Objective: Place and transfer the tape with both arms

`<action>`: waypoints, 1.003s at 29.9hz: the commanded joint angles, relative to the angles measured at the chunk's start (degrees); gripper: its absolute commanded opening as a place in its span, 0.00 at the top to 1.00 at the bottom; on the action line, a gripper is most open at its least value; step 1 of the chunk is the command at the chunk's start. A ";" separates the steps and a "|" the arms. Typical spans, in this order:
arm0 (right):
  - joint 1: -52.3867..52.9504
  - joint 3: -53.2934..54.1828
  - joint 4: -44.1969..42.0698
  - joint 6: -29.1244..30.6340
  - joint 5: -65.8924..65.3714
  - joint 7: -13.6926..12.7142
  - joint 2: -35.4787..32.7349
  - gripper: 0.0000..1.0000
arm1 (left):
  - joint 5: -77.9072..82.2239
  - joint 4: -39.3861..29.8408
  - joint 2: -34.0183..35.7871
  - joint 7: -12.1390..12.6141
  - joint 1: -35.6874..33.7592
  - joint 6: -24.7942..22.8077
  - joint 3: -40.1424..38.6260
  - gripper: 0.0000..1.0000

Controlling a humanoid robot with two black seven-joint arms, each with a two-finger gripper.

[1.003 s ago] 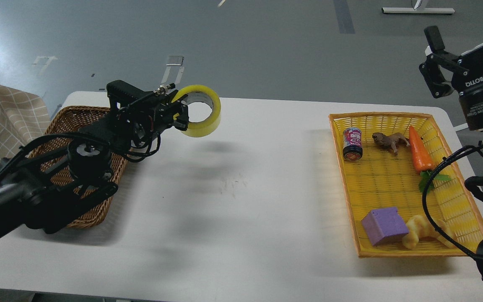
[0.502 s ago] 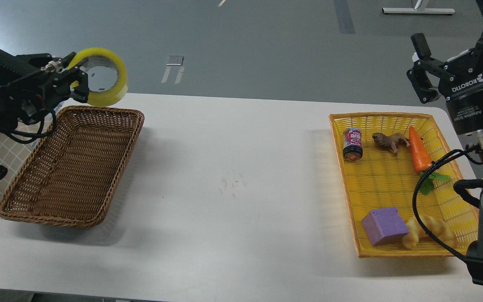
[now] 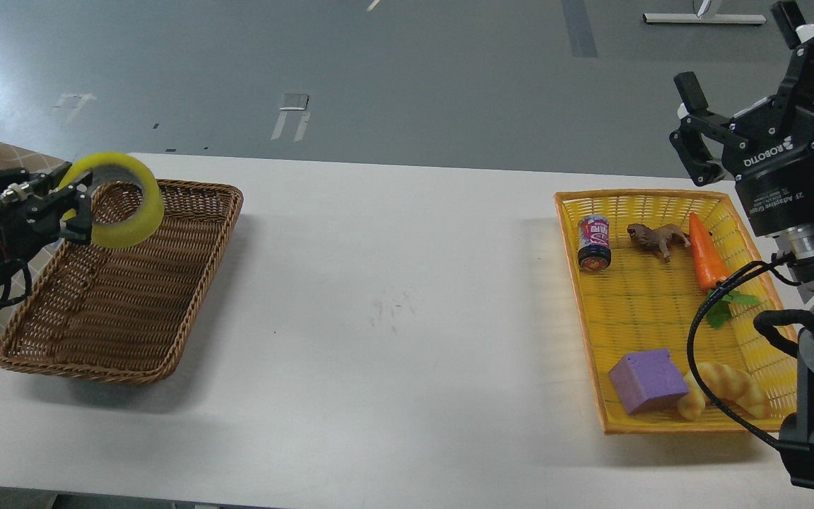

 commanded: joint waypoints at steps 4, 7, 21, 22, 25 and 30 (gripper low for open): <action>-0.80 0.00 0.00 0.00 0.02 -0.07 -0.10 0.00 | -0.13 3.49 -2.29 -0.61 2.30 1.93 -0.02 0.85; -0.89 0.00 0.00 0.00 0.02 -0.07 -0.10 0.00 | -0.13 3.49 -2.56 -1.14 2.66 1.93 0.07 0.81; -3.00 0.09 0.36 -1.67 -0.07 0.02 0.51 0.00 | -0.13 9.19 -8.70 -5.88 5.12 2.02 -0.71 0.50; -3.09 0.09 0.36 -1.67 -0.07 0.02 0.51 0.00 | -0.13 9.64 -9.15 -7.02 5.12 2.02 -0.72 0.39; -4.23 0.00 0.53 -1.67 -0.07 0.02 0.51 0.00 | -0.65 9.64 -9.15 -9.48 5.21 2.11 -0.54 0.14; -5.11 -0.08 0.80 -1.67 -0.07 0.02 0.60 0.00 | -7.22 9.99 -7.75 -11.51 4.94 2.11 -1.59 0.08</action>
